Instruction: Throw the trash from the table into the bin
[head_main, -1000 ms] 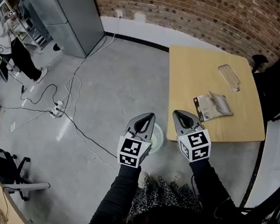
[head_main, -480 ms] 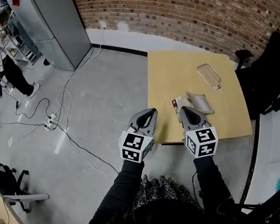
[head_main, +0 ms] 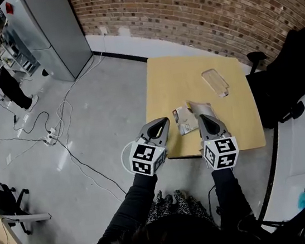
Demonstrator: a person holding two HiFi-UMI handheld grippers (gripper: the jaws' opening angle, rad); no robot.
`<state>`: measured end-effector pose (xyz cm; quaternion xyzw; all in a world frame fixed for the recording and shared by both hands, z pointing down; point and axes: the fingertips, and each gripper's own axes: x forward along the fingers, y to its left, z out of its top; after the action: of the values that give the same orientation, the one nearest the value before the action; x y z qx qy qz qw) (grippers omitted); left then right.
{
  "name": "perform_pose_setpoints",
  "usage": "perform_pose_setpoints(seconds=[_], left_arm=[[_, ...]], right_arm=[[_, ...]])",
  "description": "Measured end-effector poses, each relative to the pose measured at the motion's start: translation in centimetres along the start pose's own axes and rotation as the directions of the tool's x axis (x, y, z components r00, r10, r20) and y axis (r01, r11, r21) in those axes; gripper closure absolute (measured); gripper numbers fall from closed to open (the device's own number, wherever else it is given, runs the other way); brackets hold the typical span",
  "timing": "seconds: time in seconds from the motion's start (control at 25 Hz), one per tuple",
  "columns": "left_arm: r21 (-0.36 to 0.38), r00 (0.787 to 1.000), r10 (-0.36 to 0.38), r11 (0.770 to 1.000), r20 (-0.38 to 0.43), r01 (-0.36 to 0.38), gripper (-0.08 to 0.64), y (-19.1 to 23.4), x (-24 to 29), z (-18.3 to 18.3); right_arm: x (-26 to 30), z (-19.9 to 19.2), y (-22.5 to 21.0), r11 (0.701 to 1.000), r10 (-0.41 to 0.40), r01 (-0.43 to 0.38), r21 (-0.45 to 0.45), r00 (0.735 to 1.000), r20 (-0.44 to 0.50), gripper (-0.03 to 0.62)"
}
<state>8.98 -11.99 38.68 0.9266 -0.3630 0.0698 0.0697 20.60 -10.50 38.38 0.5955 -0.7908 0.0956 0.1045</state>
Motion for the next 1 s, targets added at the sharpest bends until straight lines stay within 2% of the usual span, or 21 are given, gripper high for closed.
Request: perform_pose_setpoints(seconds=[0.32,0.6,0.76,0.84,1.0], left_arm=[[-0.014,0.999,0.042,0.999,0.014,-0.042,0.555,0.1,0.1,0.3],[-0.029,0.998,0.055,0.998,-0.01,-0.055,0.554,0.3,-0.2,-0.2],[-0.039,0.999,0.049,0.998,-0.005,-0.049,0.554,0.3,-0.5,-0.3],[-0.045,0.999,0.051,0.998,-0.008,-0.052,0.554,0.3,-0.6,-0.5],[-0.044,0.999,0.051,0.998,-0.017,-0.051,0.554,0.3,-0.7,-0.9]], right_arm=[[0.0,-1.3,-1.7,1.0,0.014,-0.014,0.024,1.0,-0.011,0.581],[0.5,-1.9,-2.2,1.0,0.0,0.0,0.01,1.0,-0.02,0.574],[1.3,-2.9,-2.3,0.999,-0.018,0.015,-0.04,0.998,-0.055,0.402],[1.7,-3.6,-2.2,0.999,-0.012,0.009,-0.049,0.997,-0.078,0.336],[2.8,-5.2,-2.0,0.997,0.005,-0.015,-0.073,0.99,-0.141,0.268]])
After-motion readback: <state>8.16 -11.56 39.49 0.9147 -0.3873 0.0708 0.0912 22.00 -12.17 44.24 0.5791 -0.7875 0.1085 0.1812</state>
